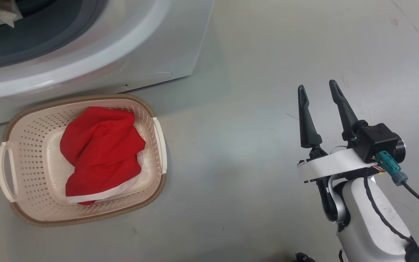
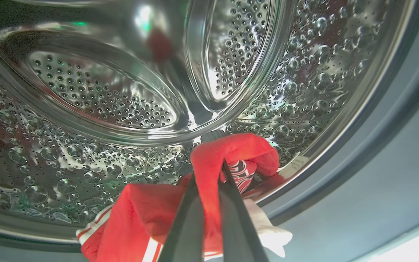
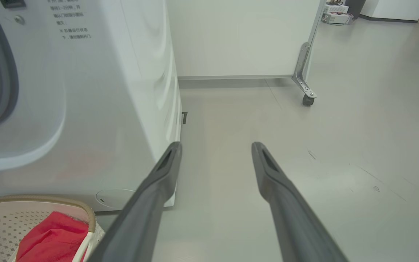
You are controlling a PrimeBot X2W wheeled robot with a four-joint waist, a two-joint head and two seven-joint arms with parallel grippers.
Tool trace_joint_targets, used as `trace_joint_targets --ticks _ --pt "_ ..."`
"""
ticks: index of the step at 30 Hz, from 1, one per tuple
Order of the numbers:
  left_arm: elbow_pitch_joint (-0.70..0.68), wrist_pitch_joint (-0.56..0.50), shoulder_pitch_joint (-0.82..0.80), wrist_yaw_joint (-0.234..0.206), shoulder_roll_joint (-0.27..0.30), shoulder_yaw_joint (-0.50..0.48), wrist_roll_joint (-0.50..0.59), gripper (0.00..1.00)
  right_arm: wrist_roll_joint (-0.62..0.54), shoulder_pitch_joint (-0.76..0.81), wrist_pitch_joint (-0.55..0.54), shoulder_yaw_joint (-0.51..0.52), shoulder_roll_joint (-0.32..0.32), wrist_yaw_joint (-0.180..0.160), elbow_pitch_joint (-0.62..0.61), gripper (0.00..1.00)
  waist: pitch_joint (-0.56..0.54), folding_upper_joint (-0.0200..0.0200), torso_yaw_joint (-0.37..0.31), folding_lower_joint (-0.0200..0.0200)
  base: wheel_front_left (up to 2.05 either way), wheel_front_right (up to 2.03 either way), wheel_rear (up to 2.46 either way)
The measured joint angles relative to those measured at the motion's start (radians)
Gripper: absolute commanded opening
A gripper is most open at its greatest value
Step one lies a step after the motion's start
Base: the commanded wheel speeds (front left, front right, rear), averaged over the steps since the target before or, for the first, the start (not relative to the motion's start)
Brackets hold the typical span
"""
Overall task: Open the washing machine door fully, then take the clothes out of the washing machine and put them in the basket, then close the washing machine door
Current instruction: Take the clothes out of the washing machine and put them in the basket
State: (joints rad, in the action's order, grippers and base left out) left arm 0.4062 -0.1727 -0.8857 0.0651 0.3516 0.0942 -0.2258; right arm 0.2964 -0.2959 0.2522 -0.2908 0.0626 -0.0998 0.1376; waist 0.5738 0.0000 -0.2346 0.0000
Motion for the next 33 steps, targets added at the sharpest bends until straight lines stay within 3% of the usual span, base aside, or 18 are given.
trace_joint_targets --ticks 5,19,33 --pt "-0.046 0.073 0.07 -0.017 -0.048 0.003 -0.005 0.0 -0.008 0.03 0.0 0.015 0.016 -0.001 0.002 1.0 -0.031 0.0 0.032 0.0 0.0 0.0 0.0" --pt "-0.197 0.249 0.26 -0.071 -0.114 -0.004 -0.015 0.0 -0.018 0.087 0.0 0.03 0.035 -0.001 0.005 1.0 -0.124 0.0 0.116 0.0 0.0 0.0 0.0" --pt "-0.392 0.32 0.442 -0.098 -0.181 0.048 -0.026 0.0 -0.026 0.144 0.0 0.033 0.052 -0.002 0.006 1.0 -0.205 0.0 0.186 0.0 0.0 0.0 0.0"
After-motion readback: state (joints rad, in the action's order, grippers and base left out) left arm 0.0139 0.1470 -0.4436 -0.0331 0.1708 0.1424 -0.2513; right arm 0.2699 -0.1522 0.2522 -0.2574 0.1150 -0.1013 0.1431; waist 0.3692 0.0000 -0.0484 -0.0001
